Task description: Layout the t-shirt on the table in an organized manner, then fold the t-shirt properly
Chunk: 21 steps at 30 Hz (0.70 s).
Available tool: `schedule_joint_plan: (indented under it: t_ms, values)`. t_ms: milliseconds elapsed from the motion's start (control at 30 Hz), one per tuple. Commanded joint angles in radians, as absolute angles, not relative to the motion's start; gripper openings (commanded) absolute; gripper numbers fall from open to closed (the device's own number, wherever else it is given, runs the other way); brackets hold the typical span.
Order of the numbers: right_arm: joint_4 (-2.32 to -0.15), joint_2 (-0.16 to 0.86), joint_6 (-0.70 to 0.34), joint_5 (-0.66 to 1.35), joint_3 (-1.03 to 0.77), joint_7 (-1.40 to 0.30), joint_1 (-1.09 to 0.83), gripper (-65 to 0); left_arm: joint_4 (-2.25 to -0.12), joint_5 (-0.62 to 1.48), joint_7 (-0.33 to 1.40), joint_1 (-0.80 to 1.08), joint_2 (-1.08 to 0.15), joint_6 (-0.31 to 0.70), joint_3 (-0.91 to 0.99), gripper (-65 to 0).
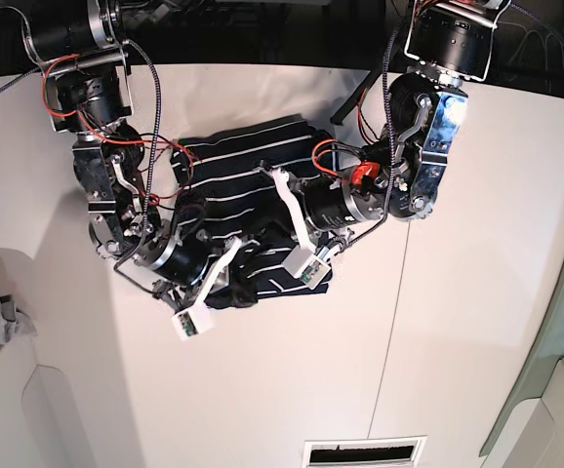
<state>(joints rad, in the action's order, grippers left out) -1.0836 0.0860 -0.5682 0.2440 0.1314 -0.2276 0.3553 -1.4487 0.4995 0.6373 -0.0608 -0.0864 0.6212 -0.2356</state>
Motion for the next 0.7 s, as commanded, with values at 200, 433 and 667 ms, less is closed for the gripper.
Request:
schedule_joint_plan:
  t_ms: [200, 433, 667]
  values:
    - [-1.273, 0.147, -0.572, 0.348, 0.067, -0.289, 0.334, -65.0, -1.598, 0.543, 0.636, 0.012, -0.139, 0.633, -0.157, -65.0]
    - [-1.385, 0.270, -0.573, 0.450, -0.032, -0.339, 0.197, -65.0, -1.717, 0.543, 0.636, 0.183, -0.139, 0.633, 0.010, -65.0]
    - [-1.437, 0.362, -0.573, 0.527, -0.161, -0.369, 0.026, -65.0, -1.814, 0.569, 0.638, 0.373, -0.139, 0.633, 0.139, -65.0]
